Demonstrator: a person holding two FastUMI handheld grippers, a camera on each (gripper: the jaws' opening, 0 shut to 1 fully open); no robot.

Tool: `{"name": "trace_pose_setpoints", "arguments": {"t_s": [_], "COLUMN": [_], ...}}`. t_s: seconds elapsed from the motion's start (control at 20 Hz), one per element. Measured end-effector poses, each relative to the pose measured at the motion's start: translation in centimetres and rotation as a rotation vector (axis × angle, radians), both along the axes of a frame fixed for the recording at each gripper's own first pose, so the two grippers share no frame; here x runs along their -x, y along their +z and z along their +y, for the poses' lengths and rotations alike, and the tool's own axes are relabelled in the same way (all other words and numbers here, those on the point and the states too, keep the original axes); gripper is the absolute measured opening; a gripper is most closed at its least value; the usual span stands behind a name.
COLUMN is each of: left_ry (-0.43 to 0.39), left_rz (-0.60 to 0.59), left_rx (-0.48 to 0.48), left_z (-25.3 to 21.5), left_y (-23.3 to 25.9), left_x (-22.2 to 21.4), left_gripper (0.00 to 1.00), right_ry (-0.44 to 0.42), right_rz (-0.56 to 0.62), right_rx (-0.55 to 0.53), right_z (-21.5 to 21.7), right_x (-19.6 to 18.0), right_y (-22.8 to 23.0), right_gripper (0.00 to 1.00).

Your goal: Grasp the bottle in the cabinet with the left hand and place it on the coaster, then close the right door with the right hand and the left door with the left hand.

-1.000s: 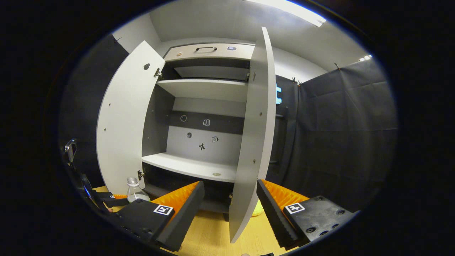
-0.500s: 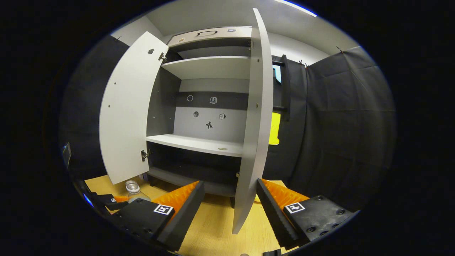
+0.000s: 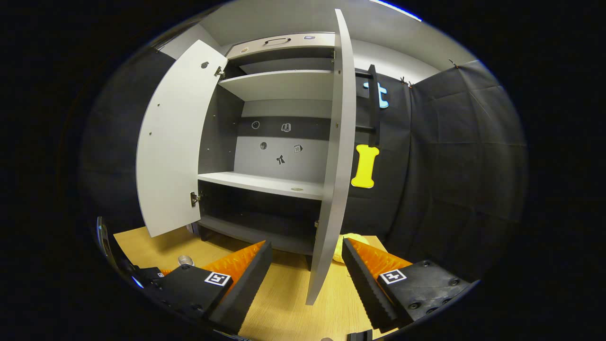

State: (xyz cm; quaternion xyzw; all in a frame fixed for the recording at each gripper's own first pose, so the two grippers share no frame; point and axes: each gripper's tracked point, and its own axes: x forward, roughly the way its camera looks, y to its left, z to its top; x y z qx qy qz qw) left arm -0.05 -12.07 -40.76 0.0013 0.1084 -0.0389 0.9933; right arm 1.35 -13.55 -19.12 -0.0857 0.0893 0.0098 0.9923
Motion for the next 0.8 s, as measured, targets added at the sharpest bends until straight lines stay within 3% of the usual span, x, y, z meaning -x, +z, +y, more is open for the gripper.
{"name": "trace_pose_setpoints", "arguments": {"t_s": [0.15, 0.35, 0.45, 0.5, 0.8], "left_ry": [0.008, 0.001, 0.012, 0.009, 0.012], "left_rz": [-0.025, 0.027, 0.027, 0.022, -0.024], "left_rx": [-0.006, -0.02, -0.047, -0.048, -0.01], "left_z": [-0.2, -0.6, -0.4, -0.6, -0.1], "left_y": [0.1, -1.3, -0.9, -0.7, 3.7], "left_x": [0.0, 0.8, 1.0, 1.0, -1.0], "left_gripper": [0.78, 0.81, 0.94, 0.96, 0.96], "right_ry": [0.011, 0.03, 0.033, 0.033, 0.011], "right_rz": [0.018, 0.015, 0.011, 0.01, -0.005], "right_rx": [0.014, 0.019, 0.012, 0.009, 0.007], "right_z": [0.1, 0.6, 0.7, 0.7, 0.3], "right_x": [0.4, 0.7, 0.8, 0.9, 1.6], "right_y": [-0.5, -0.1, 0.2, 0.4, 2.5], "right_gripper": [0.95, 0.98, 0.98, 0.98, 0.98]}}
